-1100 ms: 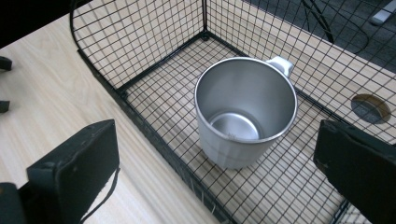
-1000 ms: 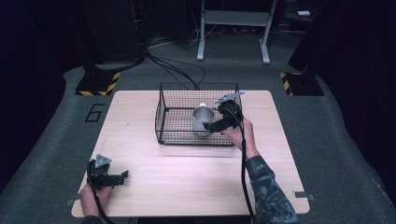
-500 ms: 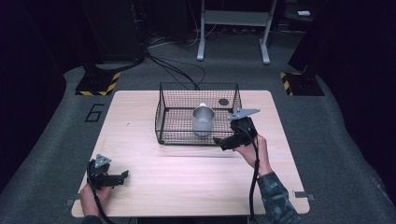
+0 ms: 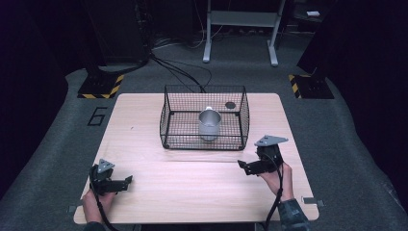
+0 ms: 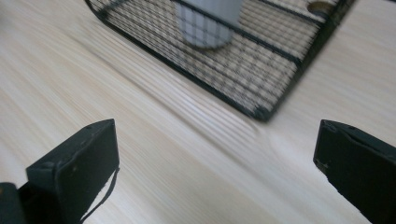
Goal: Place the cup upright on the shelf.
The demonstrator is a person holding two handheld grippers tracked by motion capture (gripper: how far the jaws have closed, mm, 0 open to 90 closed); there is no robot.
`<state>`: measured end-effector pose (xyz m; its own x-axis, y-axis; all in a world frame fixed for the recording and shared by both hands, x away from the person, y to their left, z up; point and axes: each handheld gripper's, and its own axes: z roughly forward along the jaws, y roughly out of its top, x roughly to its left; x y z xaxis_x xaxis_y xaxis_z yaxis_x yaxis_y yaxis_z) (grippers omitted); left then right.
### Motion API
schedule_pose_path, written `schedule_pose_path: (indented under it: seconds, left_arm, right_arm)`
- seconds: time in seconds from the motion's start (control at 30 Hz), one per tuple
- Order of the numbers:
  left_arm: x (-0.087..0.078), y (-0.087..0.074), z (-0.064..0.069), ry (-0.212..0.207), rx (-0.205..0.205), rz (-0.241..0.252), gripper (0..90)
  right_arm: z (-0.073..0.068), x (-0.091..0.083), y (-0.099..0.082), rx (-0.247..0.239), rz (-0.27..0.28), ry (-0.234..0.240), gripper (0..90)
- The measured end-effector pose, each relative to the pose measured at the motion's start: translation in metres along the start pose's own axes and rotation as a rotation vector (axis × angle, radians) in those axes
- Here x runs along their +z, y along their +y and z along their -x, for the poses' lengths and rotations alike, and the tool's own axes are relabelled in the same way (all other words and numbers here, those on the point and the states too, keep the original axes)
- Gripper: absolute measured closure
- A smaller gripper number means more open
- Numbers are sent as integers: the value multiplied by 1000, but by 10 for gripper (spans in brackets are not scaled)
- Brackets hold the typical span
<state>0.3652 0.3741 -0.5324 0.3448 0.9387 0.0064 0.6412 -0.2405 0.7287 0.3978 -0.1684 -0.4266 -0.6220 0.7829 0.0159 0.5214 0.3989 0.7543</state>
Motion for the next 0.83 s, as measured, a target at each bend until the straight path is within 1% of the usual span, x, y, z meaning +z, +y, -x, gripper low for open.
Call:
schedule_pose_path:
  seconds: [0.17,0.2,0.27,0.3,0.37,0.43,0.53,0.63,0.67,0.7,0.73,0.8,0.83]
  left_arm:
    - [1,0,0,1,-2,7,16]
    - [1,0,0,1,-2,8,16]
    - [1,0,0,1,-4,9,16]
    - [0,0,0,0,-3,3,16]
    - [1,0,0,1,-4,8,16]
    - [1,0,0,1,-4,9,16]
    - [1,0,0,1,-5,10,16]
    - [1,0,0,1,-3,9,15]
    - [1,0,0,1,-4,9,16]
    - [1,0,0,1,-4,9,16]
    - [0,0,0,0,-3,5,16]
    - [1,0,0,1,-2,8,16]
    - [-1,0,-1,-1,8,-8,16]
  right_arm:
    - [14,5,-39,63,-24,-55,0]
    - [16,6,-45,67,-28,-62,0]
    - [21,9,-61,101,-36,-76,0]
    - [23,11,-67,105,-45,-90,0]
    - [27,14,-80,110,-57,-121,0]
    - [31,15,-92,134,-61,-131,0]
    - [35,17,-104,150,-58,-155,0]
    - [39,18,-113,154,-55,-176,0]
    - [39,18,-114,153,-52,-176,0]
    - [41,19,-117,144,-61,-176,0]
    - [40,20,-118,148,-60,-185,0]
    - [39,19,-120,133,-48,-183,0]
    - [40,20,-120,129,-49,-179,0]
